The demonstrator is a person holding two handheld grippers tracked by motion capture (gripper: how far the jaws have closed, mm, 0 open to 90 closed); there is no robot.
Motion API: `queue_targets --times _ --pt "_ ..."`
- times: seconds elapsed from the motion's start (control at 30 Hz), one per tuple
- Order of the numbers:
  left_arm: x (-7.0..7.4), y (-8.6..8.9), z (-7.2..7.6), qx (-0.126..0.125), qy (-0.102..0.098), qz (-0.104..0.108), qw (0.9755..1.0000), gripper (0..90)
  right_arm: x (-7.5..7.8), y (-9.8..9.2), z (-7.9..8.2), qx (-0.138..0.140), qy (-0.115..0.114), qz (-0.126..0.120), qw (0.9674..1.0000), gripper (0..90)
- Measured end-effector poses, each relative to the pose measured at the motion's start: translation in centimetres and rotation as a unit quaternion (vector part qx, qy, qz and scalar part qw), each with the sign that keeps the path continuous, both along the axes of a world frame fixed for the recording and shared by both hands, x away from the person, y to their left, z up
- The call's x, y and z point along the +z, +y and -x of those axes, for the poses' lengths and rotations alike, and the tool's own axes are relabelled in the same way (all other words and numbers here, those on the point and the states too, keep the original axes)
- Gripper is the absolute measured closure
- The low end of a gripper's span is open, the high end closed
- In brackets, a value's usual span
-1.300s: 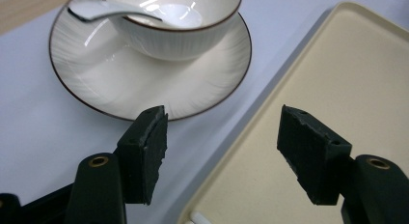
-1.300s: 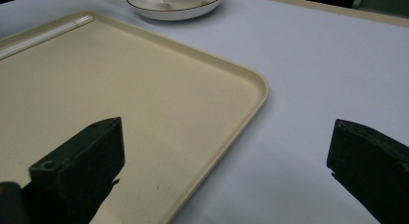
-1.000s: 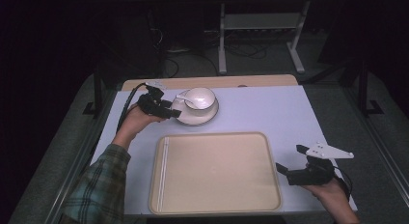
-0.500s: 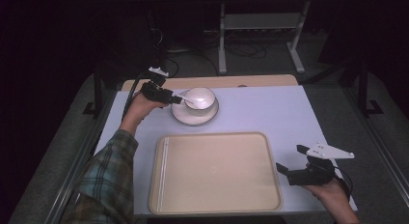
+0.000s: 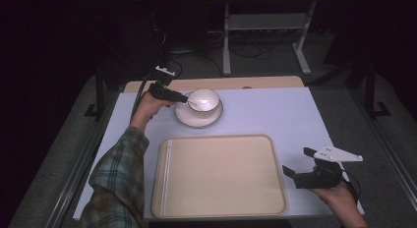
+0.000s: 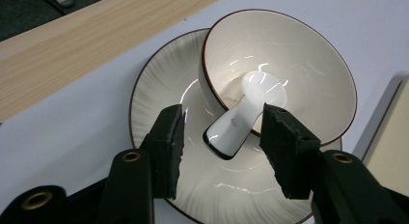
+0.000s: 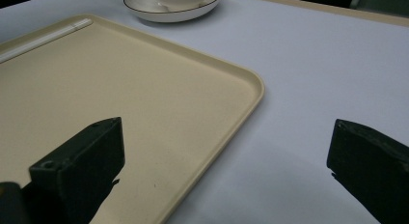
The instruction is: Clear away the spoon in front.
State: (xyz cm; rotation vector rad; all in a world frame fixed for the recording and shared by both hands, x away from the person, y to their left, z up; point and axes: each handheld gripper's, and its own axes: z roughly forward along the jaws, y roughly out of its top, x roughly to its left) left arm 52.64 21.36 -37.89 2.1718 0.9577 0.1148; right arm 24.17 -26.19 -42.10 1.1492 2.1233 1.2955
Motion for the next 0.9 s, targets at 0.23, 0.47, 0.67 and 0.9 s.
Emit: queue_targets --times 0.23,0.47,0.67,0.9 --pt "-0.4 -0.4 -0.1 -0.006 0.008 0.003 0.9999 61.0 0.0 0.0 0.0 0.0 -0.001 0.0 1.0 0.0" --pt "-0.4 -0.4 0.0 -0.009 0.008 0.001 0.9999 64.0 0.0 -0.1 0.0 0.0 -0.001 0.0 1.0 0.0" --pt "-0.2 -0.5 0.4 -0.016 0.004 0.003 0.9999 70.3 0.0 0.0 0.0 0.001 -0.001 0.0 1.0 0.0" --pt "0.2 -0.3 0.9 -0.031 0.009 0.016 0.9994 80.7 0.1 0.0 0.1 0.0 -0.001 0.0 1.0 0.0"
